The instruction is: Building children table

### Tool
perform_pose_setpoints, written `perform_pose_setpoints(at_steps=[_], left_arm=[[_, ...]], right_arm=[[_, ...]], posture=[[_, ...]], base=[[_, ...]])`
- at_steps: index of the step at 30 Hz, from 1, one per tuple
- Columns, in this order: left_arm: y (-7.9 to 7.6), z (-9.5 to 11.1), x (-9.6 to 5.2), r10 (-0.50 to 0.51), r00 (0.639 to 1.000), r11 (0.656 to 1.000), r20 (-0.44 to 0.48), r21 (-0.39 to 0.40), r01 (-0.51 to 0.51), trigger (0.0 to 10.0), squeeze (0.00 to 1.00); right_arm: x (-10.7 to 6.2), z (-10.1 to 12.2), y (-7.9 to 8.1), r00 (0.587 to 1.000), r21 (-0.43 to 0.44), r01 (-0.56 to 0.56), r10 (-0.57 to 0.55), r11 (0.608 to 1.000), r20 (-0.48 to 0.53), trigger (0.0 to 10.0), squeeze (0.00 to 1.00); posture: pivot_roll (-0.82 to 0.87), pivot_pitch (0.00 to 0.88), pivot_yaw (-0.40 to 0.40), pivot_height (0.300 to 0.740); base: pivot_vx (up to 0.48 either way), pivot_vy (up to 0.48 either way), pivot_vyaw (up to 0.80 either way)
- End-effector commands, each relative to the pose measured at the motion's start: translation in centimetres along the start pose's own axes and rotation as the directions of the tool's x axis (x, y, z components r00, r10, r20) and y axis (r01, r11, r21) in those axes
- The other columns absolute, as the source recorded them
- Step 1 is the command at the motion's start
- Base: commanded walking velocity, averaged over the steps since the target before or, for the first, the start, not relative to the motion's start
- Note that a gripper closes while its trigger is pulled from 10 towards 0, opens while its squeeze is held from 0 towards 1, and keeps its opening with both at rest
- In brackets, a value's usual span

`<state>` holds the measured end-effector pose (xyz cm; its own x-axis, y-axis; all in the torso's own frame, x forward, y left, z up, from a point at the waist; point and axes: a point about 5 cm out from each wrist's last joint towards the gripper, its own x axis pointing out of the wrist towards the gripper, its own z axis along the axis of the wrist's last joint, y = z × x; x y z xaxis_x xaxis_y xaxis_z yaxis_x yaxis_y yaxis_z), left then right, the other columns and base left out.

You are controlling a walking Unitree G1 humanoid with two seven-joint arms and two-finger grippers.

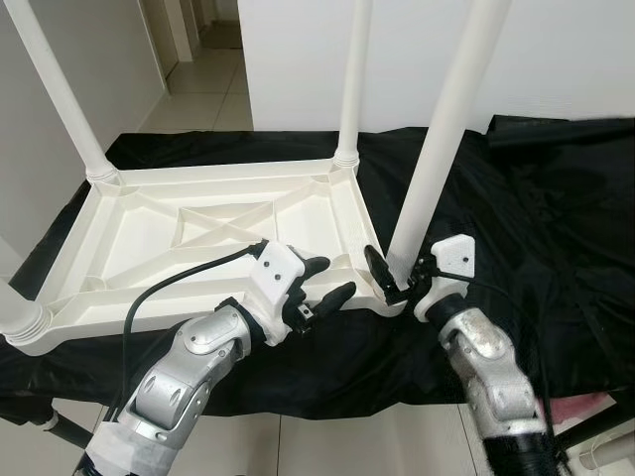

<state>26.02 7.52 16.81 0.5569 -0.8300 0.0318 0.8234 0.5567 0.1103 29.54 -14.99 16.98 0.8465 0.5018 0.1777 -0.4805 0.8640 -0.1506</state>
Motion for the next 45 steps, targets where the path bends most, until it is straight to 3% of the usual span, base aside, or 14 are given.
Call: perform_pose_setpoints(at_steps=[1, 3, 5, 6, 7, 10, 18, 19, 20, 21, 24, 37, 39, 45], left_arm=[[-0.4, 0.0, -0.1, -0.111, 0.994, 0.994, -0.007, 0.009, 0.111, 10.0, 0.0], [-0.3, 0.0, -0.2, -0.108, 0.994, 0.994, -0.008, 0.012, 0.108, 10.0, 0.0], [-0.3, 0.0, -0.2, -0.098, 0.995, 0.995, -0.005, 0.014, 0.098, 10.0, 0.0], [-0.3, 0.0, -0.2, -0.098, 0.995, 0.995, -0.005, 0.014, 0.098, 10.0, 0.0], [-0.5, 0.1, -0.3, -0.096, 0.995, 0.995, -0.002, 0.01, 0.096, 10.0, 0.0], [-0.6, 0.0, -0.4, -0.097, 0.995, 0.995, -0.003, 0.007, 0.097, 10.0, 0.0], [-0.4, 0.1, -0.4, -0.098, 0.995, 0.995, -0.008, 0.013, 0.098, 10.0, 0.0], [-0.3, 0.1, -0.4, -0.097, 0.995, 0.995, -0.007, 0.017, 0.097, 10.0, 0.0], [-0.3, 0.1, -0.4, -0.097, 0.995, 0.995, -0.007, 0.017, 0.097, 10.0, 0.0], [-0.3, 0.1, -0.4, -0.095, 0.995, 0.995, -0.005, 0.016, 0.095, 10.0, 0.0], [-0.5, 0.0, -0.3, -0.11, 0.994, 0.994, -0.011, 0.007, 0.11, 10.0, 0.0], [0.4, 0.5, 0.0, -0.085, 0.996, 0.996, -0.002, 0.015, 0.085, 10.0, 0.0], [0.3, 0.5, 0.1, -0.073, 0.997, 0.997, 0.002, 0.009, 0.073, 10.0, 0.0], [0.1, 0.6, 0.0, -0.059, 0.998, 0.998, 0.009, -0.005, 0.059, 10.0, 0.0]], right_arm=[[0.2, -0.3, 0.1, 0.999, 0.027, -0.054, 0.054, 0.998, -0.005, 10.0, 0.0], [0.3, -0.3, 0.0, 0.998, 0.023, -0.066, 0.066, 0.998, -0.006, 10.0, 0.0], [0.4, -0.7, -0.4, 0.995, 0.012, -0.096, 0.097, 0.995, -0.03, 3.6, 0.0], [0.4, -0.7, -0.4, 0.995, 0.012, -0.096, 0.097, 0.995, -0.03, 3.6, 0.0], [0.2, -1.4, -0.7, 0.991, 0.01, -0.121, 0.121, 0.993, -0.061, 0.1, 0.0], [-0.2, -2.0, -0.7, 0.987, 0.022, -0.137, 0.138, 0.99, -0.086, 0.0, 0.0], [-0.4, -2.7, -1.0, 0.985, 0.044, -0.14, 0.143, 0.989, -0.099, 0.0, 0.0], [-0.3, -2.8, -1.0, 0.985, 0.044, -0.137, 0.14, 0.99, -0.098, 4.2, 0.0], [-0.3, -2.8, -1.0, 0.985, 0.044, -0.137, 0.14, 0.99, -0.098, 4.2, 0.0], [-0.3, -2.8, -0.9, 0.986, 0.045, -0.133, 0.137, 0.99, -0.094, 10.0, 0.0], [-0.3, -2.7, -0.2, 0.991, 0.074, -0.1, 0.106, 0.992, -0.081, 10.0, 0.0], [0.0, -2.7, -0.3, 0.989, 0.015, 0.109, -0.107, 0.994, -0.101, 10.0, 0.0], [0.2, -2.5, 0.2, 0.968, 0.047, 0.237, -0.232, 0.97, -0.095, 10.0, 0.0], [0.5, -2.4, 1.6, 0.901, 0.098, 0.429, -0.417, 0.898, -0.121, 10.0, 0.0]], posture=[[-0.09, 0.011, 0.025, 0.74], [-0.09, 0.011, 0.025, 0.74], [-0.08, 0.007, 0.019, 0.74], [-0.08, 0.007, 0.019, 0.74], [-0.07, 0.012, 0.015, 0.74], [-0.07, 0.013, 0.016, 0.74], [-0.08, 0.014, 0.019, 0.74], [-0.09, 0.012, 0.017, 0.74], [-0.09, 0.012, 0.017, 0.74], [-0.1, 0.018, 0.023, 0.74], [-0.1, 0.016, 0.026, 0.74], [-0.12, 0.09, 0.012, 0.74], [-0.12, 0.088, 0.004, 0.74], [-0.12, 0.113, -0.018, 0.74]], base=[[0.0, 0.0, 0.0], [0.0, 0.0, 0.0], [0.0, 0.0, 0.0], [0.0, 0.0, 0.0], [0.0, 0.0, 0.0], [0.0, 0.0, 0.0], [0.0, 0.0, 0.0], [0.0, 0.0, 0.0], [0.0, 0.0, 0.0], [0.0, 0.0, 0.0], [0.0, 0.0, 0.0], [0.0, 0.0, 0.0], [0.0, 0.0, 0.0], [0.0, 0.0, 0.0]])
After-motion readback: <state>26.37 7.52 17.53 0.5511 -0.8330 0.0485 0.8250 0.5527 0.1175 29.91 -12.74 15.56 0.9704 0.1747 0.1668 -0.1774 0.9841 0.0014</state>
